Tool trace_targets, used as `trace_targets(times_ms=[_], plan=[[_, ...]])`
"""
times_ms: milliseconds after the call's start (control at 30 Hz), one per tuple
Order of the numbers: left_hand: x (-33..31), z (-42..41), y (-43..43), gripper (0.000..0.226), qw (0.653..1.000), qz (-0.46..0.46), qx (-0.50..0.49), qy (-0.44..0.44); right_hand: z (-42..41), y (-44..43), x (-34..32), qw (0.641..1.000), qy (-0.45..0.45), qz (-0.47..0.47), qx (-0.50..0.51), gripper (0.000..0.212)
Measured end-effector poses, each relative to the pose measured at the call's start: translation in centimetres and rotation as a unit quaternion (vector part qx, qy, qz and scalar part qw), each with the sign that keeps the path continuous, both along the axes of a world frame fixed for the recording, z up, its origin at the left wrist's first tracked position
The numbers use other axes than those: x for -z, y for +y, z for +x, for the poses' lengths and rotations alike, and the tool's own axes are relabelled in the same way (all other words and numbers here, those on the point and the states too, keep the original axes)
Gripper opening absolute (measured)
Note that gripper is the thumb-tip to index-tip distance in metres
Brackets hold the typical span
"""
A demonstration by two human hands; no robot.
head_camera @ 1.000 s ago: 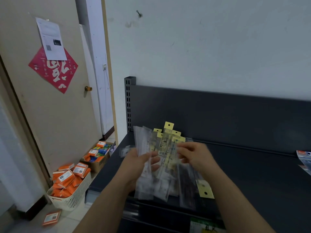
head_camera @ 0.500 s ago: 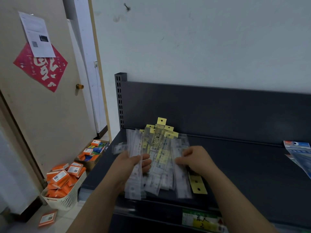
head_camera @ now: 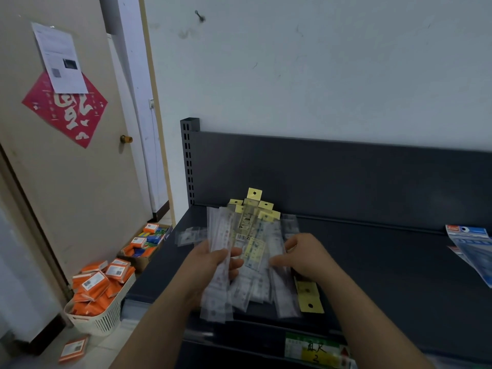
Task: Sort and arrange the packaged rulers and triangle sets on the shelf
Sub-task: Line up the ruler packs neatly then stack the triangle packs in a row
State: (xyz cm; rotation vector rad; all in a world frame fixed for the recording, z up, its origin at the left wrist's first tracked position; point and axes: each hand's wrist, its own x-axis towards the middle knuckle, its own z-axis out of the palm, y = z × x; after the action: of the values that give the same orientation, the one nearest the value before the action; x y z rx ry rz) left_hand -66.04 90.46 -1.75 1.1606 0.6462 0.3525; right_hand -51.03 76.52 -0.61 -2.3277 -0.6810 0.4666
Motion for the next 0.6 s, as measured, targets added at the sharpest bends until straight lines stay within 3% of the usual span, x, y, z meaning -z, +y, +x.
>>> trace_targets(times_ms=[100,233,367,500,600], plan=[[-0.1,-0.1,0.0,0.021,1.000,0.001,0.003,-0.001,0.8,-0.3,0.3,0.997,0.067,0.042,0.014,0.025],[-0.4,-0.2,0.3,0.023,1.000,-0.016,0.011,-0.016,1.4,-1.3,0.4,0.977,0.112,0.172,0.058,0.007],[-1.2,0.2,0.3,0.028,0.998,-0.033,0.050,-0.032,1.4,-1.8,-0.9,0.929,0.212,0.304,-0.013,0.019],[-2.2,0.5,-1.1,0.048,0.988,0.048,0.141,-0.042,1.0,-1.8,-2.8,0.945,0.115,0.292,-0.095,0.021],[-2.1,1.4,-1.6,0.034,0.986,0.067,0.151,-0.032,0.6,-1.5,-3.7,0.955,0.064,0.257,-0.136,0.014]])
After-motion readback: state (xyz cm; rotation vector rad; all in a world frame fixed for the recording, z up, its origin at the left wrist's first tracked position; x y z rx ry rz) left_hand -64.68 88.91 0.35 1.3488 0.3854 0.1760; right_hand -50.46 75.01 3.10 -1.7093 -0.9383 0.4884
